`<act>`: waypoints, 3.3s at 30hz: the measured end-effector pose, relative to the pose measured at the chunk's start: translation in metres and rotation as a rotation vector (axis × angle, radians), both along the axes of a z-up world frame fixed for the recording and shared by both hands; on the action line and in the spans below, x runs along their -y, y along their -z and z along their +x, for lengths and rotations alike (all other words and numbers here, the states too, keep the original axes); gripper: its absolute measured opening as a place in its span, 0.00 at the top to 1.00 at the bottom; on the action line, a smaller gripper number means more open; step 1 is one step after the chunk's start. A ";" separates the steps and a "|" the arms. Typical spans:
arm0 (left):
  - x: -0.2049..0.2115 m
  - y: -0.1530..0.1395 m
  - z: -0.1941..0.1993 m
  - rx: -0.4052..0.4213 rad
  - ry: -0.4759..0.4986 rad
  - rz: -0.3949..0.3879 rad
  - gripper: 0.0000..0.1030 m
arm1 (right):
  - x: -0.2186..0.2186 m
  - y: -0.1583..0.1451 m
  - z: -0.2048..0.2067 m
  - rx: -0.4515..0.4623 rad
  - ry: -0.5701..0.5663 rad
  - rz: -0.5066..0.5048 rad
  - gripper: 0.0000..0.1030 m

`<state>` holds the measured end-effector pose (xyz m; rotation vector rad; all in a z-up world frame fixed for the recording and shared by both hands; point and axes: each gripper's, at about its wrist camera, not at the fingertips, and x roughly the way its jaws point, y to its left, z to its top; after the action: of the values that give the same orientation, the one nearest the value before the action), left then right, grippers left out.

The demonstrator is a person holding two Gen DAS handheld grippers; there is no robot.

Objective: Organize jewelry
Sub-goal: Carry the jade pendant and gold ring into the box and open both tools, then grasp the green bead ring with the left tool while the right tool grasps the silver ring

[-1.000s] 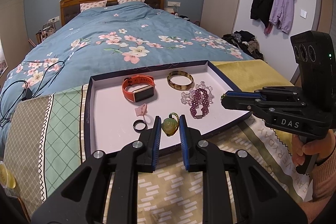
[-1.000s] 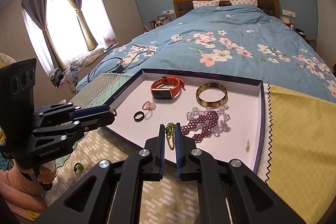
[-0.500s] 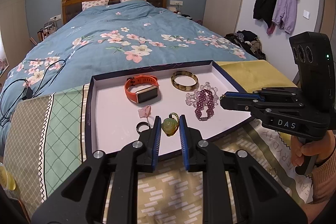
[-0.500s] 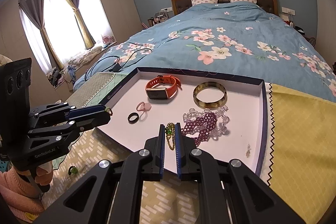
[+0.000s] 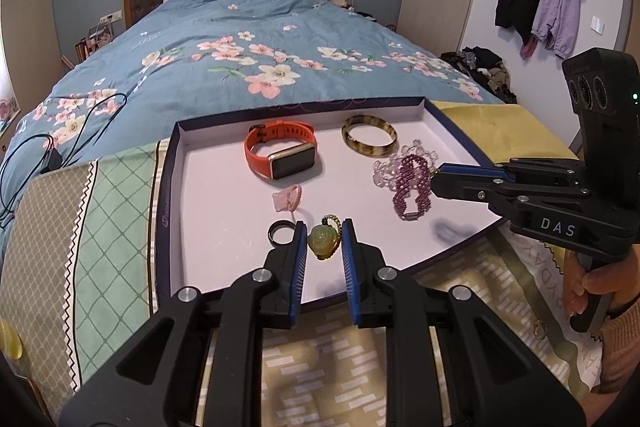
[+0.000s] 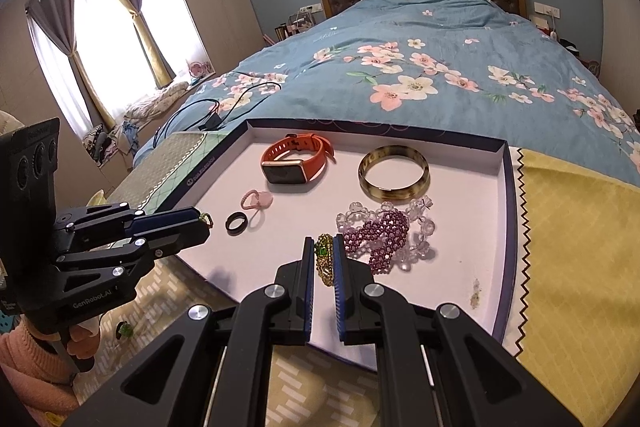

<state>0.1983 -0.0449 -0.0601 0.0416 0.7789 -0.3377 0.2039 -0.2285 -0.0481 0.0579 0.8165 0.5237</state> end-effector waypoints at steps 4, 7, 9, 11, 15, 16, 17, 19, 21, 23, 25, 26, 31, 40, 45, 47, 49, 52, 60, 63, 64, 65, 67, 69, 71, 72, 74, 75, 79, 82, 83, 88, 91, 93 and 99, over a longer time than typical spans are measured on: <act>-0.001 0.005 0.005 -0.014 -0.006 0.002 0.83 | -0.002 0.004 0.004 -0.013 -0.001 -0.007 0.93; 0.001 0.007 0.007 -0.021 -0.005 0.008 0.83 | -0.003 0.007 0.007 -0.021 0.002 -0.015 0.93; 0.002 0.009 0.010 -0.026 -0.007 0.011 0.83 | -0.003 0.011 0.009 -0.030 0.008 -0.021 0.93; 0.002 0.011 0.011 -0.033 -0.010 0.013 0.83 | -0.002 0.013 0.010 -0.039 0.012 -0.025 0.93; 0.002 0.015 0.013 -0.046 -0.016 0.009 0.83 | -0.003 0.016 0.012 -0.048 0.018 -0.033 0.93; 0.002 0.015 0.014 -0.049 -0.018 0.010 0.82 | -0.004 0.016 0.013 -0.047 0.020 -0.037 0.93; 0.002 0.016 0.014 -0.051 -0.018 0.009 0.82 | -0.004 0.017 0.013 -0.046 0.022 -0.040 0.92; 0.001 0.016 0.015 -0.054 -0.019 0.007 0.82 | -0.004 0.018 0.014 -0.049 0.028 -0.040 0.90; 0.001 0.016 0.014 -0.056 -0.023 0.005 0.81 | -0.003 0.019 0.015 -0.051 0.039 -0.042 0.90; 0.000 0.017 0.015 -0.059 -0.027 -0.001 0.79 | -0.001 0.018 0.015 -0.052 0.045 -0.038 0.89; 0.000 0.017 0.013 -0.055 -0.027 -0.001 0.76 | 0.001 0.015 0.013 -0.040 0.052 -0.036 0.89; -0.001 0.016 0.013 -0.051 -0.029 -0.001 0.73 | 0.002 0.013 0.013 -0.036 0.054 -0.031 0.88; -0.009 0.001 0.002 0.000 -0.040 -0.024 0.60 | 0.011 0.000 0.003 -0.001 0.073 0.004 0.73; -0.050 -0.026 -0.048 0.109 -0.051 -0.074 0.44 | 0.027 -0.018 -0.034 0.038 0.081 0.046 0.51; -0.070 -0.022 -0.082 0.104 -0.038 -0.049 0.41 | 0.037 -0.011 -0.059 0.017 0.085 0.045 0.47; -0.072 -0.015 -0.094 0.086 -0.025 -0.025 0.41 | 0.040 -0.003 -0.069 -0.001 0.091 0.029 0.47; -0.073 -0.007 -0.105 0.058 -0.007 -0.007 0.41 | 0.044 0.005 -0.080 -0.023 0.098 0.017 0.47; -0.073 0.002 -0.120 0.026 0.015 -0.003 0.41 | 0.048 0.011 -0.091 -0.044 0.104 0.007 0.47; -0.065 0.020 -0.136 -0.035 0.021 0.014 0.41 | 0.045 0.024 -0.124 -0.079 0.080 -0.039 0.47; -0.065 0.022 -0.136 -0.043 0.017 0.018 0.42 | 0.041 0.028 -0.137 -0.075 0.068 -0.072 0.50; -0.065 0.023 -0.137 -0.047 0.015 0.019 0.42 | 0.041 0.028 -0.140 -0.067 0.066 -0.083 0.52; -0.064 0.023 -0.137 -0.050 0.015 0.021 0.42 | 0.040 0.028 -0.143 -0.065 0.063 -0.091 0.56; -0.063 0.025 -0.137 -0.056 0.017 0.025 0.43 | 0.038 0.028 -0.148 -0.057 0.060 -0.106 0.60; -0.062 0.026 -0.138 -0.062 0.015 0.032 0.44 | 0.035 0.029 -0.152 -0.047 0.053 -0.128 0.63; -0.061 0.026 -0.137 -0.067 0.013 0.031 0.44 | 0.030 0.030 -0.156 -0.027 0.052 -0.163 0.64; -0.061 0.027 -0.137 -0.070 0.012 0.031 0.44 | 0.027 0.030 -0.158 -0.014 0.051 -0.186 0.64; -0.061 0.028 -0.136 -0.074 0.010 0.033 0.44 | 0.024 0.031 -0.160 0.001 0.053 -0.210 0.65; -0.061 0.028 -0.137 -0.076 0.010 0.033 0.45 | 0.024 0.031 -0.160 0.004 0.054 -0.212 0.66; -0.059 0.031 -0.136 -0.086 0.011 0.035 0.48 | 0.026 0.032 -0.160 0.012 0.071 -0.209 0.75; -0.058 0.032 -0.135 -0.094 0.013 0.036 0.48 | 0.025 0.031 -0.161 0.022 0.075 -0.217 0.84; -0.059 0.032 -0.135 -0.095 0.014 0.031 0.48 | 0.023 0.031 -0.162 0.026 0.072 -0.221 0.84; -0.061 0.033 -0.130 -0.107 0.003 0.023 0.55 | 0.023 0.030 -0.160 0.019 0.074 -0.207 0.85; -0.062 0.033 -0.128 -0.106 -0.007 0.024 0.63 | 0.022 0.028 -0.158 0.020 0.072 -0.190 0.85; -0.063 0.033 -0.127 -0.107 -0.010 0.026 0.66 | 0.021 0.026 -0.158 0.025 0.071 -0.180 0.85; -0.060 0.034 -0.127 -0.102 0.005 0.044 0.80 | 0.018 0.017 -0.153 0.036 0.062 -0.148 0.85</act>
<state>0.0714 0.0150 -0.0941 0.0685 0.8870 -0.3294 0.0510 -0.2467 -0.0654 -0.0624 0.8138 0.4041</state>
